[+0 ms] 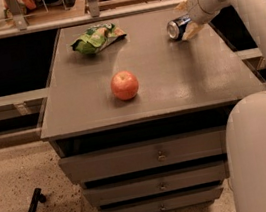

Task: Move pepsi can near apple

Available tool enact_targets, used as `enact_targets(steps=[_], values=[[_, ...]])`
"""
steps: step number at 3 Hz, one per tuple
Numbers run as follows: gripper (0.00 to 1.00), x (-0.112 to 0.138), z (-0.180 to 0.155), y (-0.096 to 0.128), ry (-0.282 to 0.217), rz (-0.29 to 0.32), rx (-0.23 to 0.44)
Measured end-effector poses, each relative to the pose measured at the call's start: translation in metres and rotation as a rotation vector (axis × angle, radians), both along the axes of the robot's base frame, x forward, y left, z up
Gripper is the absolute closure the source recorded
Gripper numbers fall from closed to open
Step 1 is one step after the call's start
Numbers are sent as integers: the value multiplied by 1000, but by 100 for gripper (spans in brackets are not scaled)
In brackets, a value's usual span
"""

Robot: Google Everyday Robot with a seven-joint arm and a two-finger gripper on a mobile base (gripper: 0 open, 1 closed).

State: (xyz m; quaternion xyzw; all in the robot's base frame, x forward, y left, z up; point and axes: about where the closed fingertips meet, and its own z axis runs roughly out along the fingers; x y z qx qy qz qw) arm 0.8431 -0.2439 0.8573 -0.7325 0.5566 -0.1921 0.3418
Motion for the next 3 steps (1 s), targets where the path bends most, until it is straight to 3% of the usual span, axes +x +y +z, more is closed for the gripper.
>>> enact_targets(steps=[1,3], values=[[38,2,-3,1,-2,0,1],[79,6,-10,4,-2,-5,4]])
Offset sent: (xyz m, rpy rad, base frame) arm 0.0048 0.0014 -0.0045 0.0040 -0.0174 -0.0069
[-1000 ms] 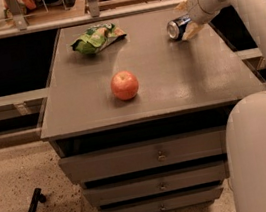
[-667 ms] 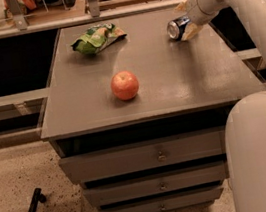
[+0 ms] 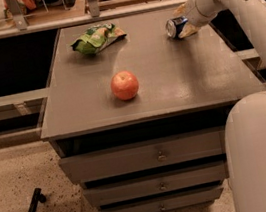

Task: Move pepsi can near apple

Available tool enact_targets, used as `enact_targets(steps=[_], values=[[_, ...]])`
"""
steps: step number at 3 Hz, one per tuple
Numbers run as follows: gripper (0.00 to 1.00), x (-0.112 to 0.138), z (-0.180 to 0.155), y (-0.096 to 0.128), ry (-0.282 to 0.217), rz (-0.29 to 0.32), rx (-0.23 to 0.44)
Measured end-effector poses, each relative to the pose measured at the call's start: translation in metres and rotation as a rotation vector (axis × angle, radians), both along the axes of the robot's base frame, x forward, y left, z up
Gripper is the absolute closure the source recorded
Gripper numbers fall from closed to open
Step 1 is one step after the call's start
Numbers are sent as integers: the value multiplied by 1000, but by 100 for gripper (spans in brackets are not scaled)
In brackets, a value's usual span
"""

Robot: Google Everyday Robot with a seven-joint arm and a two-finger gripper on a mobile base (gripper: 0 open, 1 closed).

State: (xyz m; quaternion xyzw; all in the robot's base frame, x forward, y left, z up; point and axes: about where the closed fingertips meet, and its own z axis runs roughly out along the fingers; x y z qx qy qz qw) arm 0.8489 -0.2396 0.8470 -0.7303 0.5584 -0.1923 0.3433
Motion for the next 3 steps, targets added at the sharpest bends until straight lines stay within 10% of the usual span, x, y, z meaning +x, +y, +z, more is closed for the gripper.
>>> enact_targets(steps=[1,3], values=[[100,0,-2,1,5,-8,-4],[100,-9,24,9,-12,13,-8]])
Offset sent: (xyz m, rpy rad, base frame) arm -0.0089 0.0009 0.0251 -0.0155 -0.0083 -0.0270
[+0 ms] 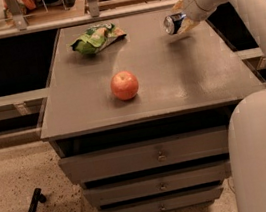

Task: Move pepsi can near apple

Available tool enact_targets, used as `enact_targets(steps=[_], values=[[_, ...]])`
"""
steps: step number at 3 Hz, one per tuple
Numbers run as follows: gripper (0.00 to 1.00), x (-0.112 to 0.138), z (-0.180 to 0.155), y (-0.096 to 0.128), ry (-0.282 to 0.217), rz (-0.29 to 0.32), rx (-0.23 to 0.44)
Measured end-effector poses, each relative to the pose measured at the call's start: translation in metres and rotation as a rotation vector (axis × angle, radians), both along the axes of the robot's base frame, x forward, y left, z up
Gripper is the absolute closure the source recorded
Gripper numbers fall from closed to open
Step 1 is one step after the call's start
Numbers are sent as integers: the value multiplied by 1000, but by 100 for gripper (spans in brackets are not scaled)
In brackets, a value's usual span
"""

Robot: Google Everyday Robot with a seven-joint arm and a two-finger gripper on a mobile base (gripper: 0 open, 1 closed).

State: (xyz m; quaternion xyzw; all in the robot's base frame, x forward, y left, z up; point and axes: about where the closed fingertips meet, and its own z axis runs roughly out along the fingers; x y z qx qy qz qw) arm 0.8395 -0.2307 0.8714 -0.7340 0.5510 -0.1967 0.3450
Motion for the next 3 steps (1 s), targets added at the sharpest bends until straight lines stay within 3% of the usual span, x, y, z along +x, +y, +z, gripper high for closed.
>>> enact_targets(steps=[1,3], values=[[100,-11,18,7,-10,36,6],[100,-38,34,16,17,99,12]])
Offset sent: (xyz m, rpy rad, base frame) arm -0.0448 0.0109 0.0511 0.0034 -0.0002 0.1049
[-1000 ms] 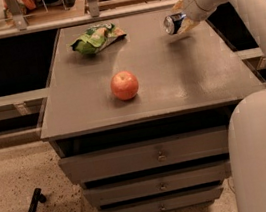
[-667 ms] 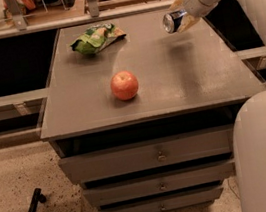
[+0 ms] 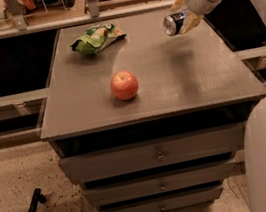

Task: Move pepsi can near apple

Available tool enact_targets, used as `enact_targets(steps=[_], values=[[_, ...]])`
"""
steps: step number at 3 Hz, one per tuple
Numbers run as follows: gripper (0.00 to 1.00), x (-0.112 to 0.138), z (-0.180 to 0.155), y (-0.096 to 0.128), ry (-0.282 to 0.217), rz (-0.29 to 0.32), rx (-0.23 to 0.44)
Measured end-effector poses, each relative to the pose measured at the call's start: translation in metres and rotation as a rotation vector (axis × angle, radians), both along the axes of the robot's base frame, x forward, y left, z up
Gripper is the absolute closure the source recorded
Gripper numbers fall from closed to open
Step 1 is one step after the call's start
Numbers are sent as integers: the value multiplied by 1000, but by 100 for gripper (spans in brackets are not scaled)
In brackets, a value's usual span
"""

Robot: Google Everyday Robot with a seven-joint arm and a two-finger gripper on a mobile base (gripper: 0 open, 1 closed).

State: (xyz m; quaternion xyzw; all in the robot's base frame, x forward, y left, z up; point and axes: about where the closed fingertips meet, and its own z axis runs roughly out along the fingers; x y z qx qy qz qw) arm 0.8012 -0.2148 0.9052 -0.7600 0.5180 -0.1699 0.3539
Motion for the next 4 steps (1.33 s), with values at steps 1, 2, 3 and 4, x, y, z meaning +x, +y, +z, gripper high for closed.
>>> enact_targets(steps=[1,2,3,4], values=[[100,-17,3,3,22,21,-3],[100,-42,7,7,42,58,-6],[100,-74,16,12,55,106,-4],[100,-97,17,26,71,159,-11]])
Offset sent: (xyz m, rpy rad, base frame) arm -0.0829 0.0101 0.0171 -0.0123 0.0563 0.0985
